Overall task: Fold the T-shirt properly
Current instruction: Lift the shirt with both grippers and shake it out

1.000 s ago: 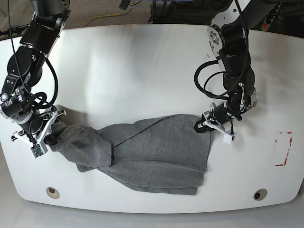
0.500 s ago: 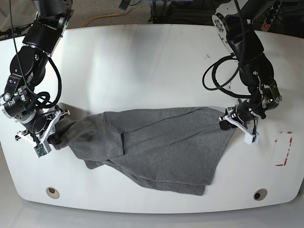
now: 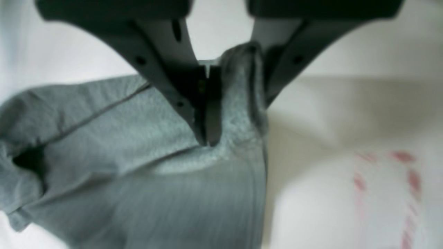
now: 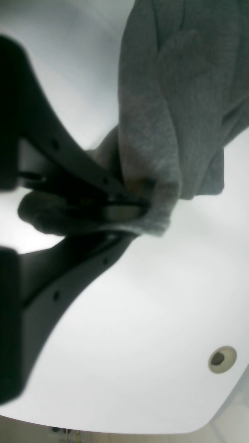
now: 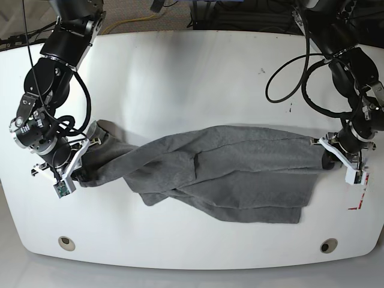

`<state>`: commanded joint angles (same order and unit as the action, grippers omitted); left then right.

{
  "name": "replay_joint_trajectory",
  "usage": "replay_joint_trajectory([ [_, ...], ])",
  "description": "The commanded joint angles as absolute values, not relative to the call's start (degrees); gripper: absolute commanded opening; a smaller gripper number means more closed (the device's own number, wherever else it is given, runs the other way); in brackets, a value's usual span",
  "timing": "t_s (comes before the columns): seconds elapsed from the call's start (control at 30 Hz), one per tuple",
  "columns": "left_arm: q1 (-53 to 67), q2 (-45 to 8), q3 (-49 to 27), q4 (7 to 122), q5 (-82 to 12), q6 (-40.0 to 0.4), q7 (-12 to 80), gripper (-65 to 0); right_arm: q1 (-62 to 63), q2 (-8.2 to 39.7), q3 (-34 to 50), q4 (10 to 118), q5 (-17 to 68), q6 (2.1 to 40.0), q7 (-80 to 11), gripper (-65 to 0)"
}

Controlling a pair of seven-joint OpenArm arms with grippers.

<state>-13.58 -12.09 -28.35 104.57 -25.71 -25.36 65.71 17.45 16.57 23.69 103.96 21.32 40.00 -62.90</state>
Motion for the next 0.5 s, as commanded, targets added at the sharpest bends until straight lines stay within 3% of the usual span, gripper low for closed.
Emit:
replay_joint_trajectory([
  [0.23, -25.6, -14.1, -25.2, 101.8, -22.3, -25.4, 65.9, -65.0, 27.0, 17.2, 23.5, 96.3, 21.3, 40.0, -62.9, -65.0],
  [0.5, -36.4, -14.2, -19.8, 103.1, -15.3, -25.4, 68.4, -64.0, 44.8, 21.5, 23.2, 83.2, 21.3, 40.0, -63.3, -65.0],
])
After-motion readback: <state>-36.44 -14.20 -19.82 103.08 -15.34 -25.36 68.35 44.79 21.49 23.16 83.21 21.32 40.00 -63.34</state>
